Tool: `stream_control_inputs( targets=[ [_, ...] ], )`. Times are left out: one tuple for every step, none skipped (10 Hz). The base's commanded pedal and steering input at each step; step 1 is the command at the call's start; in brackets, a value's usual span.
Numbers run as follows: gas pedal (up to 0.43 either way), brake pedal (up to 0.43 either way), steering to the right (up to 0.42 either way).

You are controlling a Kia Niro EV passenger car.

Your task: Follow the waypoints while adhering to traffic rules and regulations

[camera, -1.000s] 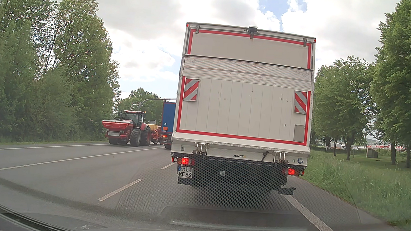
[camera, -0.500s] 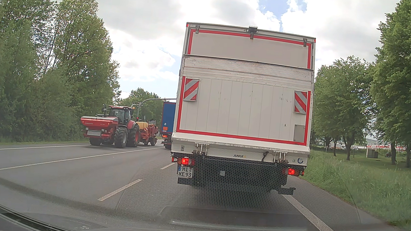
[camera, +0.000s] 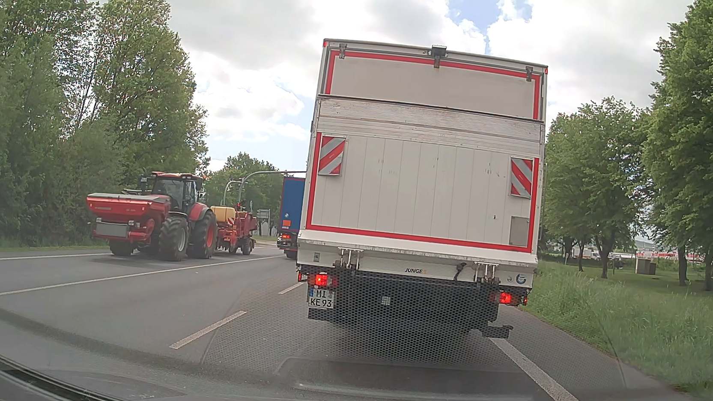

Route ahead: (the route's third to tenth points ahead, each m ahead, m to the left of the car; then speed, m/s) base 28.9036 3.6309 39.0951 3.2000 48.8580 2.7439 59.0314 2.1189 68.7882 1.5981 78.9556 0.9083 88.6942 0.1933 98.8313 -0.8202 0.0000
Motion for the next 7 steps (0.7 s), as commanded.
stream_control_inputs(
  targets=[
    [0.0, 0.0, 0.0],
    [0.0, 0.0, 0.0],
    [0.0, 0.0, 0.0],
    [0.0, 0.0, 0.0],
    [0.0, 0.0, 0.0],
    [0.0, 0.0, 0.0],
    [0.0, 0.0, 0.0]
  ],
)
